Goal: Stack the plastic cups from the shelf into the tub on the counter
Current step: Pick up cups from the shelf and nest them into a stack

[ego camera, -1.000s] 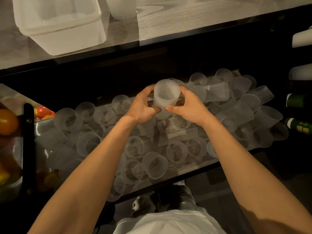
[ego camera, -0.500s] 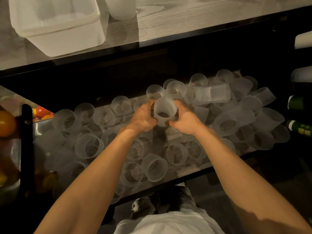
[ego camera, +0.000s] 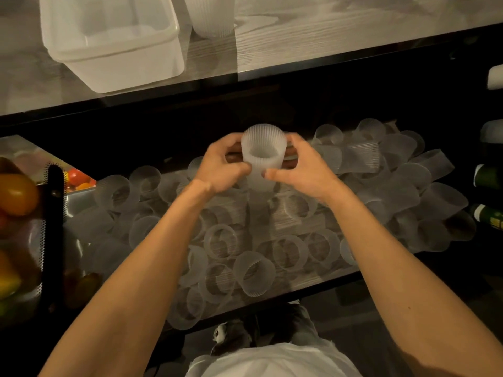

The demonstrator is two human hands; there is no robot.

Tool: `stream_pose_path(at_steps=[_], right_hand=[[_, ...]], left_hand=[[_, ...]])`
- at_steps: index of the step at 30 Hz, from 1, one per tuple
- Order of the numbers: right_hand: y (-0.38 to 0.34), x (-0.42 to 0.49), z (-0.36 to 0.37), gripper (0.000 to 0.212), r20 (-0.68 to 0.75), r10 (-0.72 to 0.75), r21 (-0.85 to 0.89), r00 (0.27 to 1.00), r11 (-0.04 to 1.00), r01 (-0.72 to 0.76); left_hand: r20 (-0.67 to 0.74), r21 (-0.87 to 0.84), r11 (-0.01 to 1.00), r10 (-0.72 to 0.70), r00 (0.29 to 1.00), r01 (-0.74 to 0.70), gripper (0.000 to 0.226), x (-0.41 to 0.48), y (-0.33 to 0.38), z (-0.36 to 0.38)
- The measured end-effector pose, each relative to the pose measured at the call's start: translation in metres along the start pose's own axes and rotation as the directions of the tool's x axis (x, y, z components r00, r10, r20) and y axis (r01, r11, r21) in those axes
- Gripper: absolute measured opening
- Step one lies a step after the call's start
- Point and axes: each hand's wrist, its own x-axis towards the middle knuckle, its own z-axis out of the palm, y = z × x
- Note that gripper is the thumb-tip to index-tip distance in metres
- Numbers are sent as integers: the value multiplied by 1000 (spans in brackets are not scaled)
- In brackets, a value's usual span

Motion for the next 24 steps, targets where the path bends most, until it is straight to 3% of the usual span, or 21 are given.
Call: stream_pose_path(at_steps=[6,13,24], right_hand=[[-12,17,26,73,28,-34,23,999,999,33],[6,24,53,71,36,-51,25,998,998,50],[6,38,63,76,31,-1,-18,1000,1000,2]], left_hand=[[-136,-1,1000,-1,991,1,56,-2,-10,-12],[-144,20,996,-83,986,87,59,-9,-35,-8],[-183,43,996,-74,980,83,62,-7,-40,-14]])
